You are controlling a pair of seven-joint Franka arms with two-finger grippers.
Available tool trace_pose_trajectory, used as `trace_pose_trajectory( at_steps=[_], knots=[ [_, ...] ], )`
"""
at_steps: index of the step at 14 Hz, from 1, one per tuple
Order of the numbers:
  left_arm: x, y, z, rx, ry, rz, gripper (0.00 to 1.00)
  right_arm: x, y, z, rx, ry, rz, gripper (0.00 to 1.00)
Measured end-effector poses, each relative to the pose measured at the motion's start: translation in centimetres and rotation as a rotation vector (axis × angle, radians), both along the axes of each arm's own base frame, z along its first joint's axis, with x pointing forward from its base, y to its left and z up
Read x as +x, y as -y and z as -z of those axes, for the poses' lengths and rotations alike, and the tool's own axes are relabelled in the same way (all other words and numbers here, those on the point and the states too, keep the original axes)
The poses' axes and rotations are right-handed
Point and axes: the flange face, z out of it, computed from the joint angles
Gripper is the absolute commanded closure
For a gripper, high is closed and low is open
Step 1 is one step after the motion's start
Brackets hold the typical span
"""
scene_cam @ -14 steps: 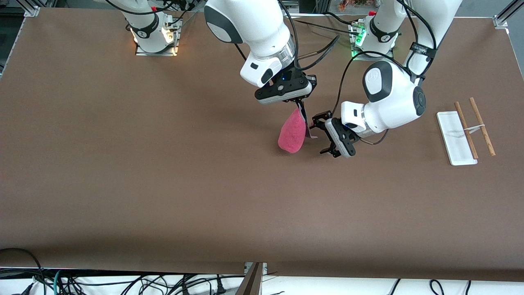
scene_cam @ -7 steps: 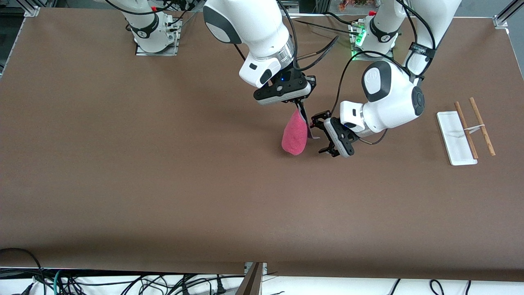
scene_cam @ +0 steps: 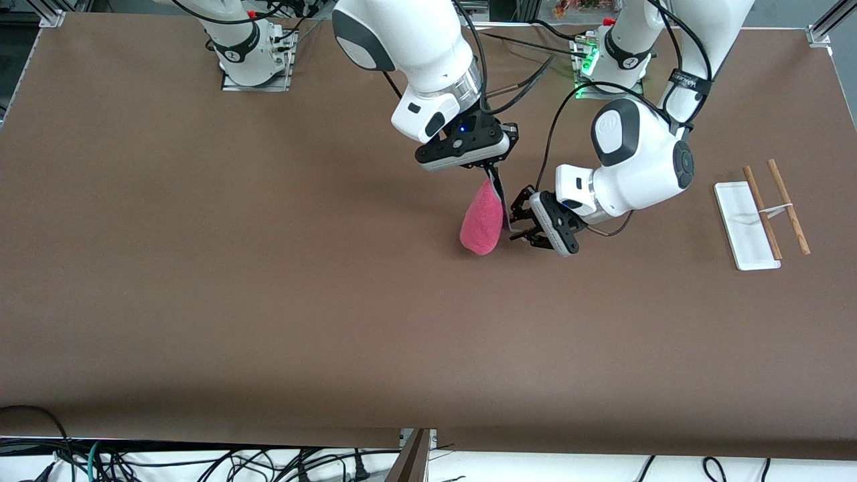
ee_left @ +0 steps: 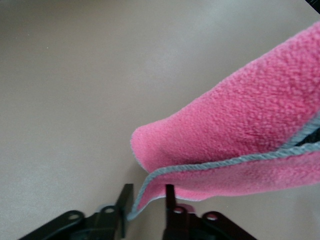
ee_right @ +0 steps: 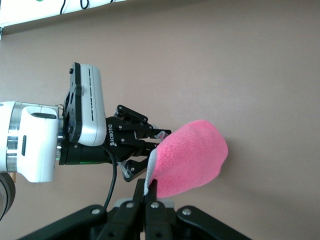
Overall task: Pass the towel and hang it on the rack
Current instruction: 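Grasp the towel with the left gripper while the right gripper releases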
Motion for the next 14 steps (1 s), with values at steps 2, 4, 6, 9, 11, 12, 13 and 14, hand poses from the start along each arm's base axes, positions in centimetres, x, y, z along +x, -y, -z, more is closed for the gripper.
trace_pose_trajectory(
  at_steps=[2,4,6,9,11,12,13,14],
  knots=[
    [0.0,0.0,-0.1,-0.001,0.003,0.001,1.0,0.0,0.0,0.0,0.0,0.0,0.0,1.0],
    [0.1,0.0,-0.2,-0.001,0.006,0.002,1.0,0.0,0.0,0.0,0.0,0.0,0.0,1.0],
    [0.1,0.0,-0.2,-0.002,0.008,0.003,1.0,0.0,0.0,0.0,0.0,0.0,0.0,1.0],
    [0.2,0.0,-0.3,-0.002,0.011,0.004,1.0,0.1,0.1,0.0,-0.003,-0.002,0.001,0.0],
    [0.2,0.0,-0.4,-0.002,0.023,0.017,1.0,0.4,0.4,0.1,-0.01,-0.006,0.007,0.0],
    [0.3,-0.1,-0.5,-0.002,0.031,0.025,1.0,0.6,0.7,0.2,-0.013,-0.006,0.012,0.0],
    [0.4,-0.2,-0.5,-0.002,0.036,0.027,1.0,1.0,1.0,0.3,-0.021,-0.007,0.019,0.0],
    [0.5,-0.4,-0.7,-0.003,0.038,0.026,1.0,1.5,1.6,0.5,-0.035,-0.01,0.027,0.0]
  ],
)
